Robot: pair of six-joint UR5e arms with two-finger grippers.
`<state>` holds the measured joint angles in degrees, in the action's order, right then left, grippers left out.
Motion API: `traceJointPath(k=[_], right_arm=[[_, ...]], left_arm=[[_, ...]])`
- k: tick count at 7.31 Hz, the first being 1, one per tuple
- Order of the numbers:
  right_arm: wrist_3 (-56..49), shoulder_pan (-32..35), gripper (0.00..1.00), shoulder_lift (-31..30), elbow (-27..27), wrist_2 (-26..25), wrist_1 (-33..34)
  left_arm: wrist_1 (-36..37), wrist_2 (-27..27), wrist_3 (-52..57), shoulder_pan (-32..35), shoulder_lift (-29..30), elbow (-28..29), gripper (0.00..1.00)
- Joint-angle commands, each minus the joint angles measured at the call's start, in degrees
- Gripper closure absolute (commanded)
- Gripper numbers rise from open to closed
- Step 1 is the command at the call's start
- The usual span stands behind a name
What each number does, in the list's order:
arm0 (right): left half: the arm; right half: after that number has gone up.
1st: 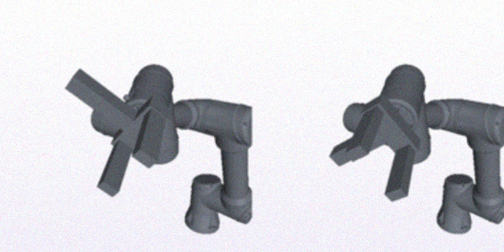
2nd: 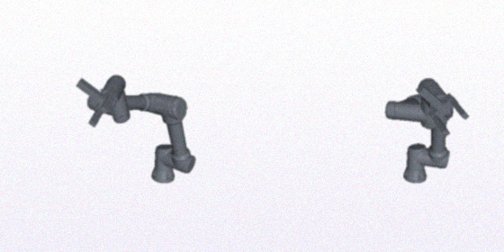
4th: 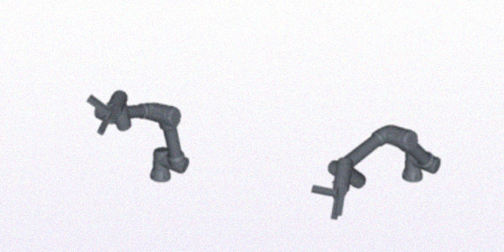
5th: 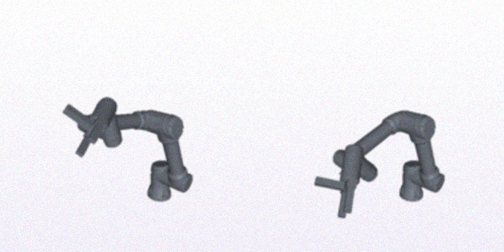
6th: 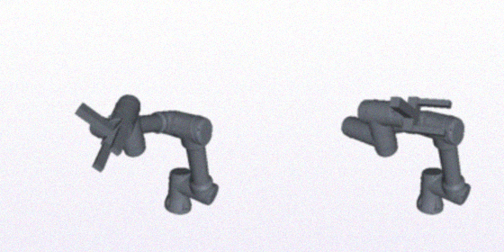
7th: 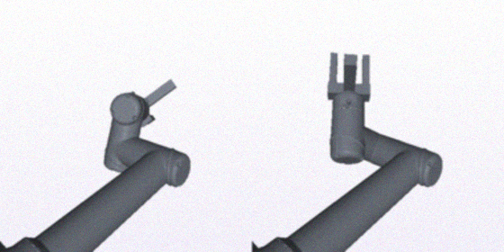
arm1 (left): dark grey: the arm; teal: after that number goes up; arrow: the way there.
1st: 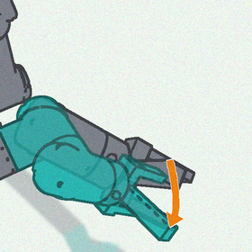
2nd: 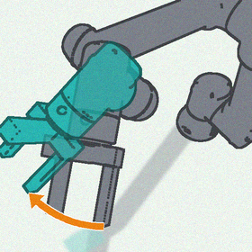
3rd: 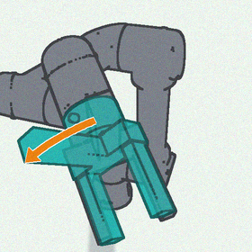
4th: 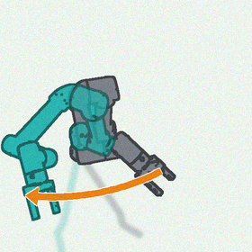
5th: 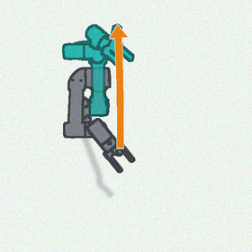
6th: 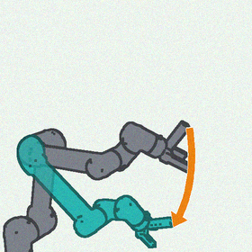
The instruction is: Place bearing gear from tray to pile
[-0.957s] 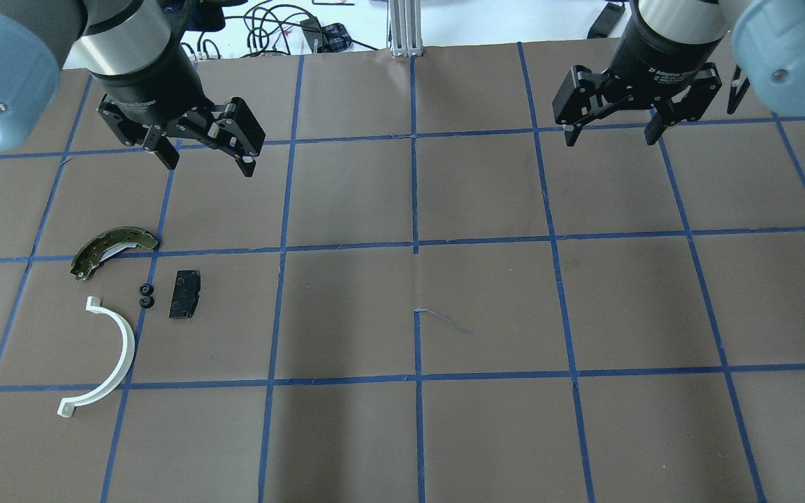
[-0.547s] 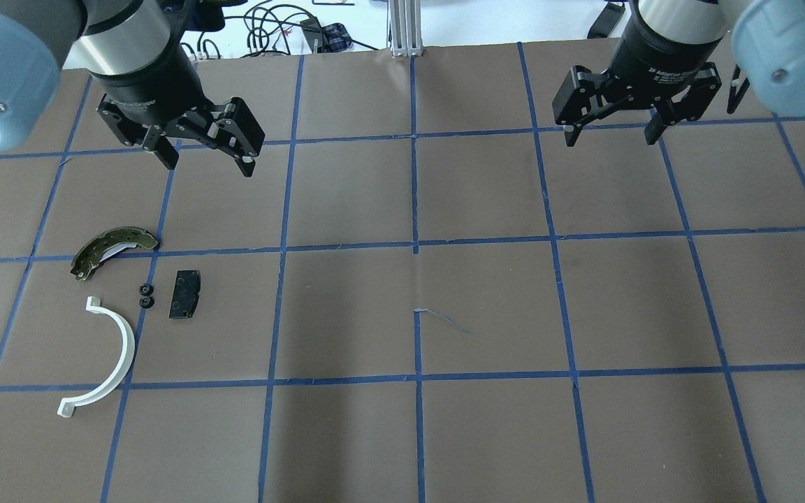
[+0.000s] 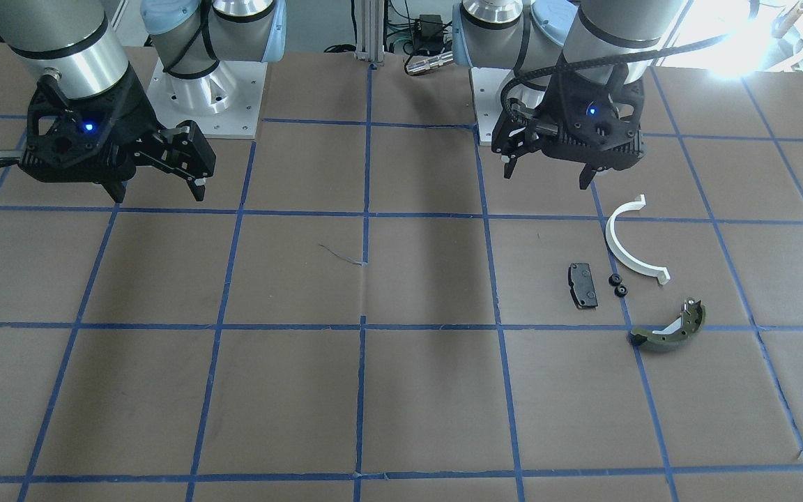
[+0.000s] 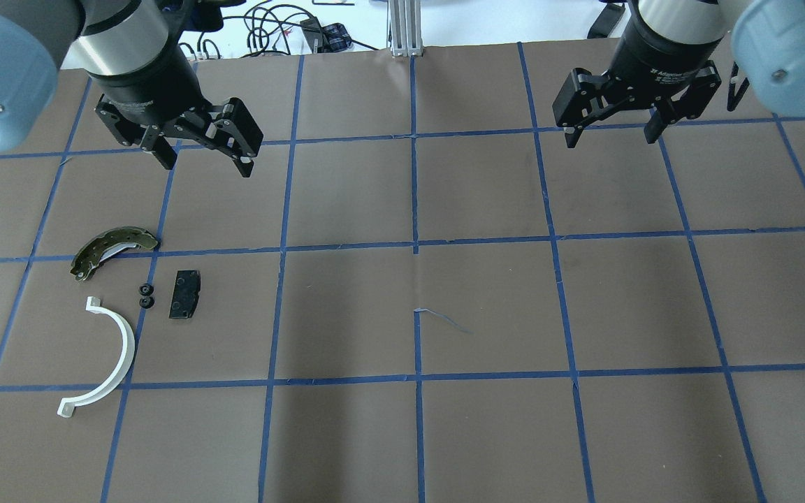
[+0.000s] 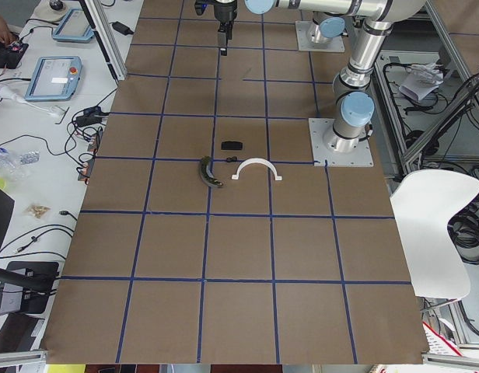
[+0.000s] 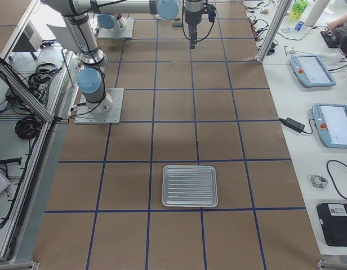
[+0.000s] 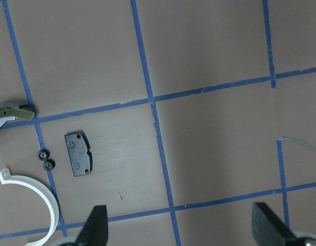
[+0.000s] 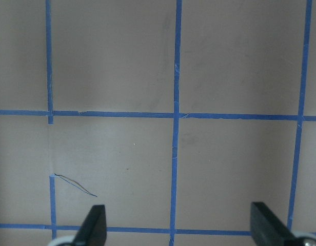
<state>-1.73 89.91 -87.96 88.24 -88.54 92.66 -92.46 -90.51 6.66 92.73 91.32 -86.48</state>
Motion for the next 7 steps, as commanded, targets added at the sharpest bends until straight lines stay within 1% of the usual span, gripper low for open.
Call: traceJointPath(k=[1,7], right_arm=[[0.2,-0.1,0.0,0.0,-0.1,0.0,0.1],[0.3,-0.1,0.0,-0.7,0.1,0.0,0.0]], left_arm=[[0.0,0.0,0.0,0.0,0.0,0.0,0.0],[0.0,0.0,0.4,-0.4,0.0,0.0,0.0]])
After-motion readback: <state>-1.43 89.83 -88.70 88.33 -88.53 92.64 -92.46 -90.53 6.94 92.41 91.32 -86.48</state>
